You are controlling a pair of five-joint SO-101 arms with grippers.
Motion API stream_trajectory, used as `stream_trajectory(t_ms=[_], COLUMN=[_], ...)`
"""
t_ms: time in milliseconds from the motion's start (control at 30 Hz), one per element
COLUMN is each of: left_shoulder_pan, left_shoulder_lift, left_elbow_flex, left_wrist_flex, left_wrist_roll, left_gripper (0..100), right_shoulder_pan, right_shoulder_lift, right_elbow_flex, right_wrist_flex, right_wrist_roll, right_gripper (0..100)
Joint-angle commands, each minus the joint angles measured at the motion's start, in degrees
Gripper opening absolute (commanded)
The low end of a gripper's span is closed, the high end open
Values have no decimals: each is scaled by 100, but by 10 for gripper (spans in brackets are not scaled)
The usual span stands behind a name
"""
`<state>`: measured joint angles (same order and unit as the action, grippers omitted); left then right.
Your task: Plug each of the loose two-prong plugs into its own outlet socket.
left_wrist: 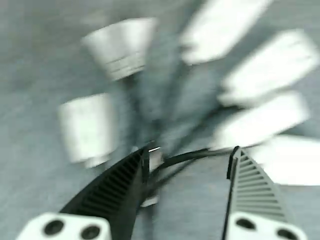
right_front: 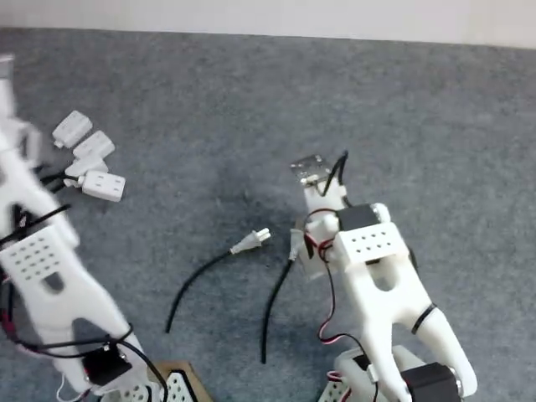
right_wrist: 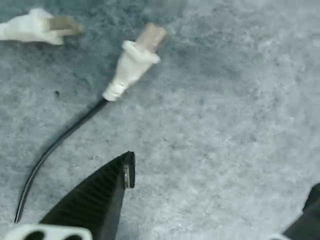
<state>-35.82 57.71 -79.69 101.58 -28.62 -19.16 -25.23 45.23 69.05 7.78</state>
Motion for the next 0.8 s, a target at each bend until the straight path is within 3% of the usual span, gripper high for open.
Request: stream_trajectory(t_ms=[0, 333, 467, 600, 767], left_shoulder_pan=[884, 3178, 3793, 4233, 4514], left_shoulder_lift=[-980, -4215, -4848, -4954, -4954], left_elbow_flex=[1103, 5965, 7451, 8497, 8892], left_wrist_flex=[114, 44, -404, -800, -879], left_wrist_roll=[281, 246, 0, -70, -308], left_gripper=[264, 263, 263, 263, 262], right_shoulder_pan=[180, 136, -409, -760, -1112], right_shoulder_lift=[-180, -180, -180, -171, -171], right_elbow_flex=[-92, -40, -40, -40, 242], right_wrist_flex=[523, 822, 444, -286, -1138], right_wrist_roll=[97, 677, 633, 343, 308], right_gripper=[493, 493, 493, 493, 493])
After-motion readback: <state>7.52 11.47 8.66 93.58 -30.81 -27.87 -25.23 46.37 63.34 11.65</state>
